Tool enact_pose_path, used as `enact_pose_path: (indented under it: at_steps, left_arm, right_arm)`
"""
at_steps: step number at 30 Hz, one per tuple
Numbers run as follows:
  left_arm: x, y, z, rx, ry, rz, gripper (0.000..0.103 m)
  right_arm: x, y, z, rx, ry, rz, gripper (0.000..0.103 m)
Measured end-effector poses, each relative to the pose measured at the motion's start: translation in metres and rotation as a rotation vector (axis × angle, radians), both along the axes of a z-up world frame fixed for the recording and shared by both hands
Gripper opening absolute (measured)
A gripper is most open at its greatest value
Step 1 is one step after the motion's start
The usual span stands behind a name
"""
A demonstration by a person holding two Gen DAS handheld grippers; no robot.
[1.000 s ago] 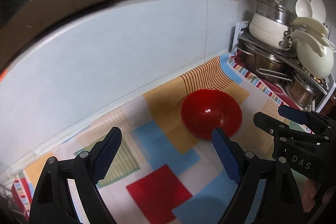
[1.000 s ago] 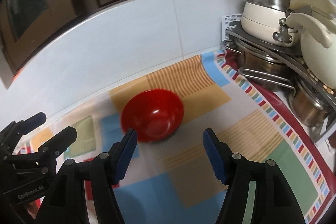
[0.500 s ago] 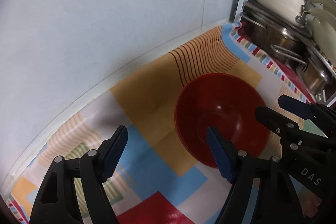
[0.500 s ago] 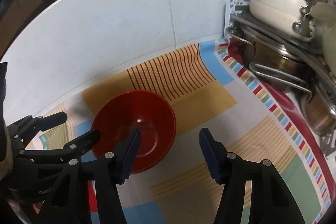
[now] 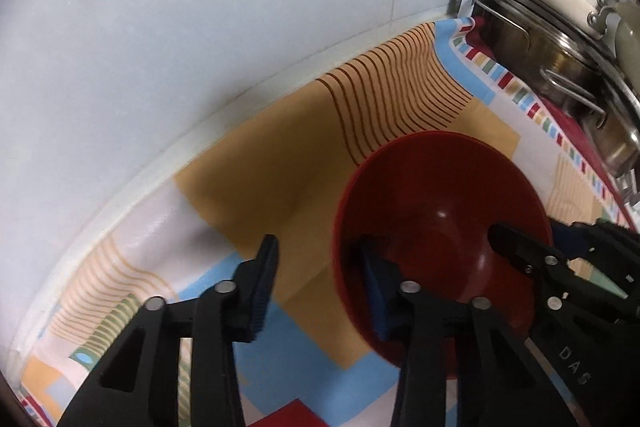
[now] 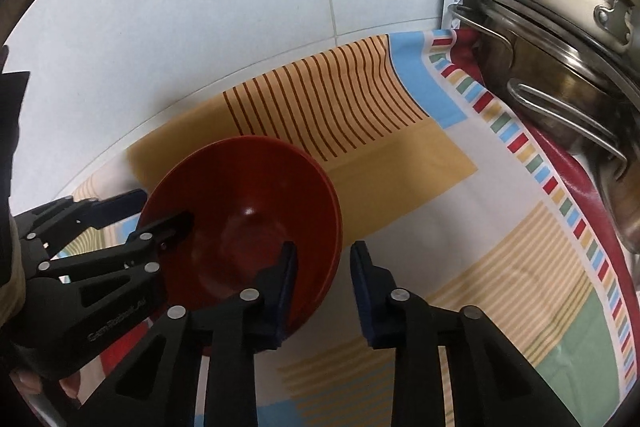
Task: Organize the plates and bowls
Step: 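Close both grippers on the red bowl rim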
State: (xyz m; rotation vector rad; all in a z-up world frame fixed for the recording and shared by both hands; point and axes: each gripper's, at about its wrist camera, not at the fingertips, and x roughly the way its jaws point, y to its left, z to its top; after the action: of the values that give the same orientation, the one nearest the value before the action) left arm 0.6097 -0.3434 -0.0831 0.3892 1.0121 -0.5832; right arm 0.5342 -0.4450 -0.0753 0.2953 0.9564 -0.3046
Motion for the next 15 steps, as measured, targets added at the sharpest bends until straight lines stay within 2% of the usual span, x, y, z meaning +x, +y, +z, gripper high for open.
enact_pose_path:
  at_steps: [1,3,5,15]
  left_arm:
    - [0.001,0.0,-0.001,-0.015,0.026,0.001,0.028]
    - [0.002,-0.001,-0.002,-0.033,0.054,0.004,0.018]
    - [0.001,-0.003,-0.001,-0.038,0.066,0.004,0.014]
    - [-0.008,0.006,0.004,-0.016,0.039,0.031,0.014]
  right_arm:
    - [0.001,0.0,0.0,0.001,0.0,0.005,0.019]
    - [0.002,0.002,0.002,-0.012,-0.003,0.007,0.018]
    - [0.003,0.003,0.002,-0.018,-0.002,0.007,0.017]
    - [-0.003,0.006,0.008,0.018,-0.006,0.004,0.014]
